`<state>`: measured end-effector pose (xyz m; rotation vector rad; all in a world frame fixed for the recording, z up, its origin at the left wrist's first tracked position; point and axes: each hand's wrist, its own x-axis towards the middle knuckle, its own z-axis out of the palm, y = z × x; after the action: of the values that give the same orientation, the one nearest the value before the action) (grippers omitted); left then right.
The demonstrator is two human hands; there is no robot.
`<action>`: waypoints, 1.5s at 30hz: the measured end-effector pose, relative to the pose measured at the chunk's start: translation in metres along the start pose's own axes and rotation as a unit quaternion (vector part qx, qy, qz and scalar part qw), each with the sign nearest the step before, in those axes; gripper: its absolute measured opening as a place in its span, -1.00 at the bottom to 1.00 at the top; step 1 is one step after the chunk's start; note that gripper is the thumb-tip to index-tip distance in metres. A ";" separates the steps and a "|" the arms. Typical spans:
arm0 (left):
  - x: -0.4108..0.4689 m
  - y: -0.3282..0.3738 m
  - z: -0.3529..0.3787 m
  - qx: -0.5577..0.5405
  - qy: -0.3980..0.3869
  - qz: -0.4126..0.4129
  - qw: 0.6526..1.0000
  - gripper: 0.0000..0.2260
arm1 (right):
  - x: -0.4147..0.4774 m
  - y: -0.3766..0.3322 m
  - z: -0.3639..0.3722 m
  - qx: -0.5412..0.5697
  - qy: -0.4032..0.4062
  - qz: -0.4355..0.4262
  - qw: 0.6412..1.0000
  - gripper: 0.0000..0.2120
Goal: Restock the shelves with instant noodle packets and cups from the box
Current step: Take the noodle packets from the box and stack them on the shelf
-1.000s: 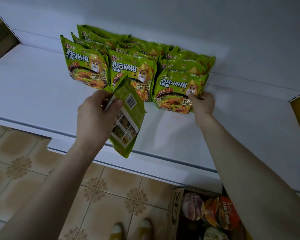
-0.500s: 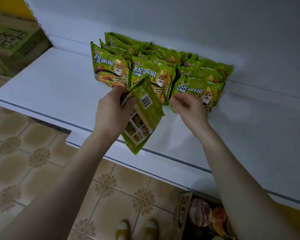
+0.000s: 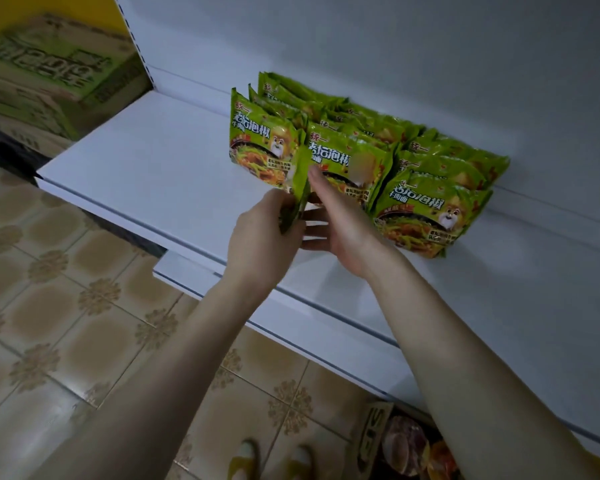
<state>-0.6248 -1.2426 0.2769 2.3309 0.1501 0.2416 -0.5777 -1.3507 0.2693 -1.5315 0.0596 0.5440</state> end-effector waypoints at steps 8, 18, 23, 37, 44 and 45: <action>-0.011 -0.006 0.003 -0.091 0.007 0.085 0.992 -0.79 | 0.020 -0.014 -0.001 -0.003 0.109 -0.058 0.992 -0.82; 0.017 -0.075 -0.021 -0.257 0.002 -0.259 0.931 -0.38 | 0.033 -0.002 -0.014 0.130 0.016 0.022 0.991 -0.61; 0.022 -0.087 -0.039 -0.271 0.036 -0.160 0.948 -0.24 | 0.043 0.007 -0.001 0.076 -0.022 0.054 0.995 -0.29; 0.064 -0.156 -0.090 -0.133 -0.125 -0.006 0.983 -0.63 | 0.079 -0.007 0.082 -0.188 0.002 -0.085 0.978 -0.85; 0.085 -0.184 -0.080 -0.291 0.016 -0.138 0.947 -0.85 | 0.098 0.023 0.109 -0.043 0.322 -0.124 0.938 -0.76; 0.087 -0.184 -0.077 -0.320 0.025 -0.158 0.934 -0.86 | 0.099 0.033 0.111 -0.017 0.302 -0.085 0.949 -0.65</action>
<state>-0.5633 -1.0456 0.2080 1.6234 0.4036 0.1575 -0.5357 -1.2176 0.2090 -1.6718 0.3868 -0.0760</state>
